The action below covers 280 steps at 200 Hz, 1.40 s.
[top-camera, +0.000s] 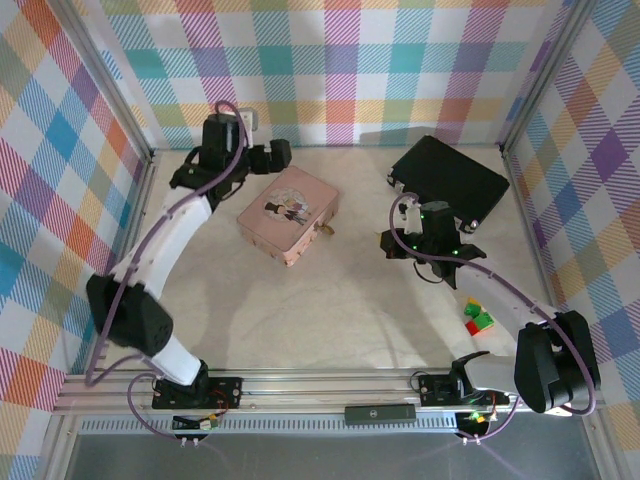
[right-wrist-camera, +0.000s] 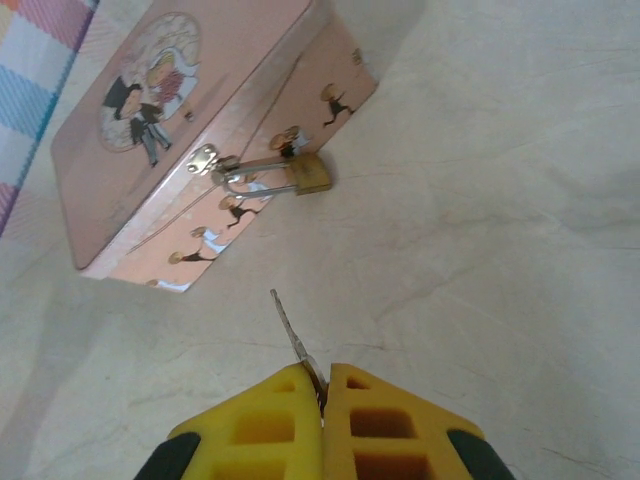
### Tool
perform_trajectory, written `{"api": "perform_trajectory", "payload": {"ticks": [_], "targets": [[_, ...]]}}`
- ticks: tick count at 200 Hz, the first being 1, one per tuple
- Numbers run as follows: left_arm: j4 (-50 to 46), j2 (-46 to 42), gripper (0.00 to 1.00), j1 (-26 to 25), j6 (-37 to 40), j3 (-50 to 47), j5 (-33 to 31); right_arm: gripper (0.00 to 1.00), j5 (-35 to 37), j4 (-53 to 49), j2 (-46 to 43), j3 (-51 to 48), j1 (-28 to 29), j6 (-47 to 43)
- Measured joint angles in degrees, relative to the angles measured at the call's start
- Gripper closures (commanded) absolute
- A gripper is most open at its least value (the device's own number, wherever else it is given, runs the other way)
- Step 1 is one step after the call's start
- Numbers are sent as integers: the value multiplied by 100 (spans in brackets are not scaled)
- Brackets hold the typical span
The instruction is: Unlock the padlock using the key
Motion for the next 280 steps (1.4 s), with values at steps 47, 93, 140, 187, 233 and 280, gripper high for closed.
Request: {"api": "perform_trajectory", "payload": {"ticks": [47, 93, 140, 187, 233, 280], "targets": [[518, -647, 0, -1403, -1318, -1996, -592, 100, 341, -61, 7, -72, -221, 90], [957, -140, 0, -2680, -2470, -3049, -1185, 100, 387, -57, 4, -590, -592, 313], [1370, 560, 0, -2920, -3012, -3021, -1528, 100, 374, -57, -133, -931, -638, 365], [1421, 962, 0, -2616, -2981, -2990, -1915, 100, 304, -11, -192, -938, -638, 337], [1655, 973, 0, -2111, -2188, -3012, -2479, 100, 111, 155, -168, -938, -638, 297], [1864, 1220, 0, -1604, -1296, -2820, -2514, 100, -52, 221, -66, -935, -638, 295]]}}
